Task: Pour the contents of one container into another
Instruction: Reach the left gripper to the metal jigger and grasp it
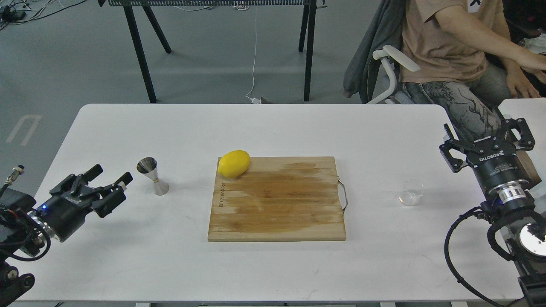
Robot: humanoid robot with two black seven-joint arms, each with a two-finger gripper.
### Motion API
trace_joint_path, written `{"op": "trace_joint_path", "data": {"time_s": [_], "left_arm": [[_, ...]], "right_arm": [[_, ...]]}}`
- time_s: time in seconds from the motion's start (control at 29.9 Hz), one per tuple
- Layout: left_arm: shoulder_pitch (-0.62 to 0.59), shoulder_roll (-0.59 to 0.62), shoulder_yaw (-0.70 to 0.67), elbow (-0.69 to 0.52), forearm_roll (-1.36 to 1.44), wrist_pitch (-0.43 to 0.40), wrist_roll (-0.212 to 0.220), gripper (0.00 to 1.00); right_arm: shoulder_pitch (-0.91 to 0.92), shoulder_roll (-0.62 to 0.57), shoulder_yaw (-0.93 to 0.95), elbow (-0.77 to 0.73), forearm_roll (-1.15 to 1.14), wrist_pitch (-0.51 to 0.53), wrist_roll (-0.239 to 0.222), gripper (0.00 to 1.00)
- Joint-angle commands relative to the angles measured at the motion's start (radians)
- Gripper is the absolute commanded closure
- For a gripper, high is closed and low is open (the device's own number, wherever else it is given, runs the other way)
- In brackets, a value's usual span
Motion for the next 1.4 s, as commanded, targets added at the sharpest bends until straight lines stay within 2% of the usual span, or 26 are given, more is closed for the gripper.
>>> {"op": "trace_joint_path", "data": {"time_s": [0.0, 0.3, 1.37], "left_arm": [[0.020, -0.057, 0.002, 0.040, 0.020, 0.000, 0.000, 0.02], [0.011, -0.212, 0.008, 0.211, 0.062, 0.000, 0.000, 0.02], [-0.195, -0.433, 0.051, 0.458, 0.049, 0.000, 0.000, 0.04]], "right_arm": [[0.000, 0.002, 0.000, 0.000, 0.000, 0.000, 0.000, 0.01], [0.000, 0.000, 0.000, 0.000, 0.000, 0.000, 0.000, 0.01], [-0.001, -0.005, 0.002, 0.003, 0.002, 0.000, 0.001, 0.01]]}}
